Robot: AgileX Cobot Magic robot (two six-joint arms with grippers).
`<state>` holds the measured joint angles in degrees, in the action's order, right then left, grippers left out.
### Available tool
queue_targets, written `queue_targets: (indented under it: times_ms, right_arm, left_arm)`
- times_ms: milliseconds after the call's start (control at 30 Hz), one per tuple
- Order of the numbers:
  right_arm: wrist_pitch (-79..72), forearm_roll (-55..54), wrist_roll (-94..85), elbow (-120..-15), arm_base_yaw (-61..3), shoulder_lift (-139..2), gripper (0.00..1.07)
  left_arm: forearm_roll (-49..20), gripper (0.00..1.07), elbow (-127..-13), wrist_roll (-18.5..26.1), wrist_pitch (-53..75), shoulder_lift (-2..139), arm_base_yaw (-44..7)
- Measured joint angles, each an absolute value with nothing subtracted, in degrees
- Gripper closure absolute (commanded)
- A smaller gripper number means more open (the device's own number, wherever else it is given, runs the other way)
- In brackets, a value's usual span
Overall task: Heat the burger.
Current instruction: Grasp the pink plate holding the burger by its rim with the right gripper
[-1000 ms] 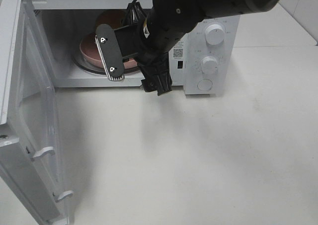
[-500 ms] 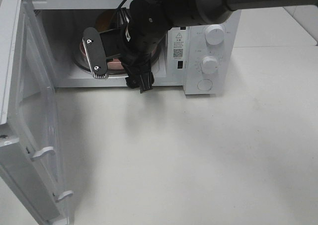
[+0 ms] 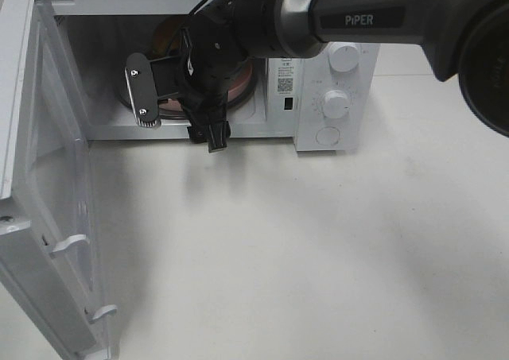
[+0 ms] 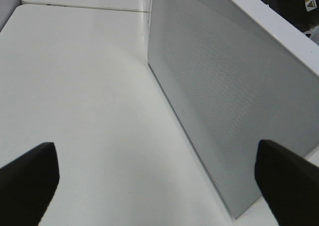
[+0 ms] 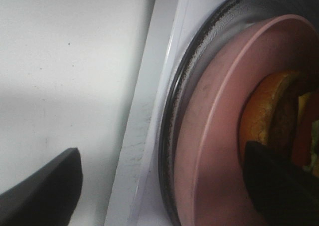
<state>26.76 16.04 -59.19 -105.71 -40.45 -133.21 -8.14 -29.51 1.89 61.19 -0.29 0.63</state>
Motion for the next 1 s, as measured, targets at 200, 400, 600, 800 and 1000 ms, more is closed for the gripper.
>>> queue_targets:
  times_ms: [200,400,600,800,1000]
  right_arm:
    - [27.85,14.67,-59.19,-108.29,-39.08,-134.76,0.24]
    - [28.07,13.98,-59.19,-110.75,-38.27,-136.94,0.26]
    - [27.85,11.52,-59.42,-111.15,-37.59,-138.20,0.32]
    - [27.85,11.12,-59.47,-111.15,-37.59,-138.20,0.52]
    - [26.41,8.94,-59.53,-111.15,-37.59,-138.20,0.91]
  left_arm:
    - [-8.14,0.07,-29.51,1.89,61.19,-0.29,0.63]
    - [-8.08,0.07,-29.51,1.89,61.19,-0.29,0.63]
    - [-8.08,0.07,-29.51,1.89,61.19,-0.29,0.63]
    - [-8.08,0.07,-29.51,1.89,61.19,-0.29,0.63]
    - [-8.08,0.07,-29.51,1.89,61.19,-0.29,0.63]
